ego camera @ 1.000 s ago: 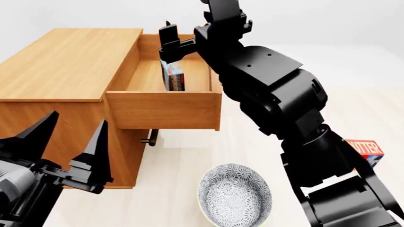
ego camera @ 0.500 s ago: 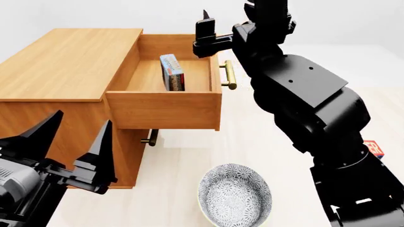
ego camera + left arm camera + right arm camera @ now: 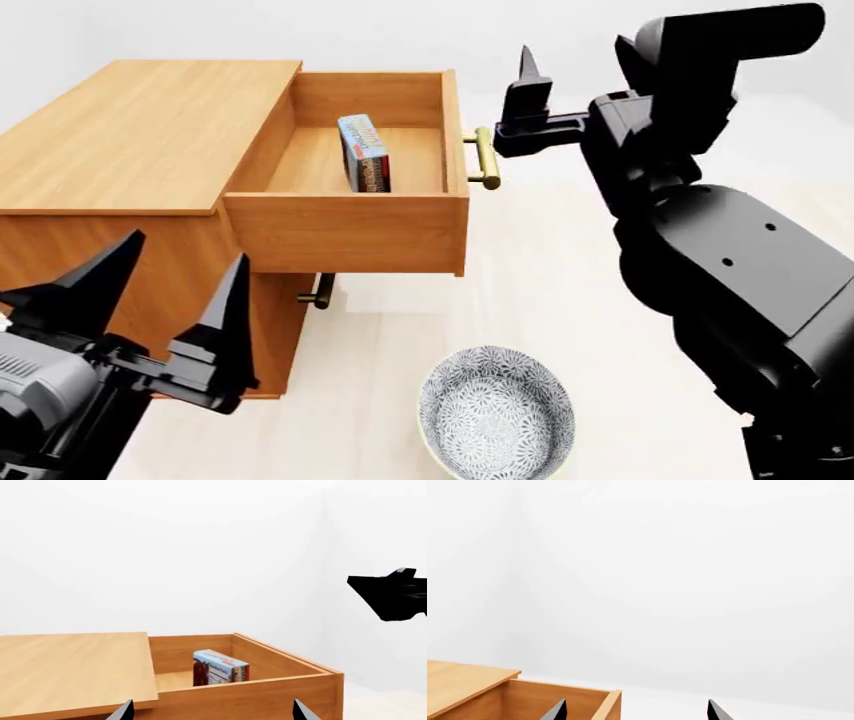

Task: Put the chocolate pudding in the top drawer of the cabinet and close it.

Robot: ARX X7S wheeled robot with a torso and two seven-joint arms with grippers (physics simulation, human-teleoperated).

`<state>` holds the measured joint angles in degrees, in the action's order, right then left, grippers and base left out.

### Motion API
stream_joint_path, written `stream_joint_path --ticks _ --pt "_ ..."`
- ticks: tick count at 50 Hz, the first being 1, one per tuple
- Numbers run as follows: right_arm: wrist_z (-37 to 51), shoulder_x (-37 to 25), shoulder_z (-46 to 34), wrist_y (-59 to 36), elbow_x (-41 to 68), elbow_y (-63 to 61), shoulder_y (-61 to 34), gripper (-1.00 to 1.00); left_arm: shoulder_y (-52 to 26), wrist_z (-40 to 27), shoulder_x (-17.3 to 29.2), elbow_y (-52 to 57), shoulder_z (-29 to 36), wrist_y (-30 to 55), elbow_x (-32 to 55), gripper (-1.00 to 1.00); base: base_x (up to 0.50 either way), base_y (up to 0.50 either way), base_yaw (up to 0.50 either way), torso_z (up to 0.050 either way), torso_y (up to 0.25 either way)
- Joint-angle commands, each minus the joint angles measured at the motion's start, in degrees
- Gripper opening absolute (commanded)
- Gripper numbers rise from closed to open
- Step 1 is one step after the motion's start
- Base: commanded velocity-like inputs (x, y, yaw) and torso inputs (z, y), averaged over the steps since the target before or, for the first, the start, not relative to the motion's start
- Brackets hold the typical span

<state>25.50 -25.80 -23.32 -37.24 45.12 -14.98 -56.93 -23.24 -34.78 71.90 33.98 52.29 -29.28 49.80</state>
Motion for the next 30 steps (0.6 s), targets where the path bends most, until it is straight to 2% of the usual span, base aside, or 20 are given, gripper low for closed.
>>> stream_joint_path --ticks 1,30 --pt "3.02 -5.82 2.97 1.87 -0.09 -8.07 7.76 1.0 -0.54 -0.07 -0.62 0.79 0.04 1.56 -0.47 1.0 0.0 0.0 0.0 0.0 0.0" --pt "5.4 -11.58 9.22 13.41 -5.02 -12.77 24.43 1.0 -2.03 -0.3 -2.65 2.83 0.19 5.27 -1.02 1.0 0.0 0.0 0.0 0.0 0.0"
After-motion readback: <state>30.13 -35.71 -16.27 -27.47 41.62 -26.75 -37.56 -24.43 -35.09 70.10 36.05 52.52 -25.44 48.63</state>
